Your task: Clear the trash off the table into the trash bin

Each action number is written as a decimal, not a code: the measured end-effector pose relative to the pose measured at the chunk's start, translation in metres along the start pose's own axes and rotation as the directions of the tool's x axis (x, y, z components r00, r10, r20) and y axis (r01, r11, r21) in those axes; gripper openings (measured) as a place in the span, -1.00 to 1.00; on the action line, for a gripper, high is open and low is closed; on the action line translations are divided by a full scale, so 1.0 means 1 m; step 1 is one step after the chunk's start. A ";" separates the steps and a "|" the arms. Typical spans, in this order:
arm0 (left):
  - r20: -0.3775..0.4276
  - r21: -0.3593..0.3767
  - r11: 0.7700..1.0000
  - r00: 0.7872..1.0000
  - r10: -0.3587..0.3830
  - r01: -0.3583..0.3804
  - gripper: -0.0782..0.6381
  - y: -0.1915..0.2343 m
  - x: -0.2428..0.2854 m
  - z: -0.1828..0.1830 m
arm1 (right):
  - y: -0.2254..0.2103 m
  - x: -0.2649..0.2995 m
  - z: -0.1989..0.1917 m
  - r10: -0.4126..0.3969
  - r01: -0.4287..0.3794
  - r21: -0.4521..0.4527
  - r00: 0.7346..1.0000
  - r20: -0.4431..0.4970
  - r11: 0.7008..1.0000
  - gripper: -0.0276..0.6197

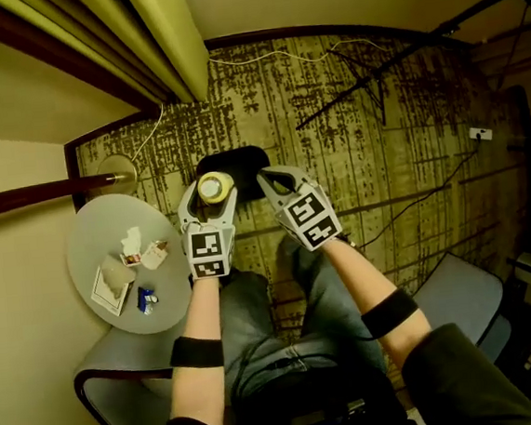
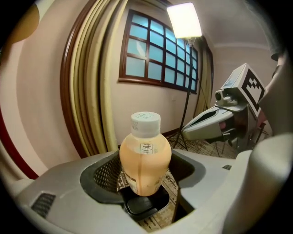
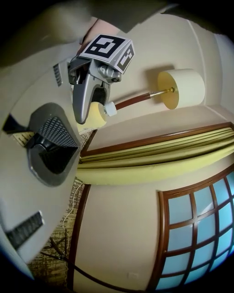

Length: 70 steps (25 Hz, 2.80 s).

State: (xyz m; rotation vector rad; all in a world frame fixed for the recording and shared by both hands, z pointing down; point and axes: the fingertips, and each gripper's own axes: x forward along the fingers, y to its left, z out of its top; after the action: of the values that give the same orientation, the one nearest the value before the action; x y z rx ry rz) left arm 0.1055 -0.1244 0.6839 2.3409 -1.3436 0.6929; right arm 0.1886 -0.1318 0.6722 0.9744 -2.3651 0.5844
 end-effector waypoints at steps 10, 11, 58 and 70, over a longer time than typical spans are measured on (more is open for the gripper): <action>-0.089 0.017 0.997 0.993 -0.076 0.078 0.08 -0.014 0.135 -0.137 | -0.051 0.100 -0.137 -0.029 0.032 0.046 0.997 -0.068 0.998 -0.91; -0.098 0.015 0.996 0.992 -0.083 0.085 0.08 -0.015 0.148 -0.150 | -0.057 0.109 -0.149 -0.031 0.035 0.047 0.997 -0.075 0.998 -0.91; -0.005 -0.134 0.987 0.996 0.089 -0.089 -0.78 -0.020 -0.051 0.059 | -0.017 -0.047 0.046 -0.036 0.036 0.028 0.999 0.003 0.999 -0.91; -0.022 -0.333 0.810 0.863 0.505 -0.482 -0.77 0.102 -0.303 0.043 | 0.220 -0.016 0.154 0.345 -0.342 -0.290 0.938 -0.044 0.894 -0.91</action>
State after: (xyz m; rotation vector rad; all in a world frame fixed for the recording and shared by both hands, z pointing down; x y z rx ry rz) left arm -0.1040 0.0152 0.4817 1.7704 -1.9646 0.4737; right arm -0.0081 -0.0670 0.5013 0.4293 -2.5572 0.3362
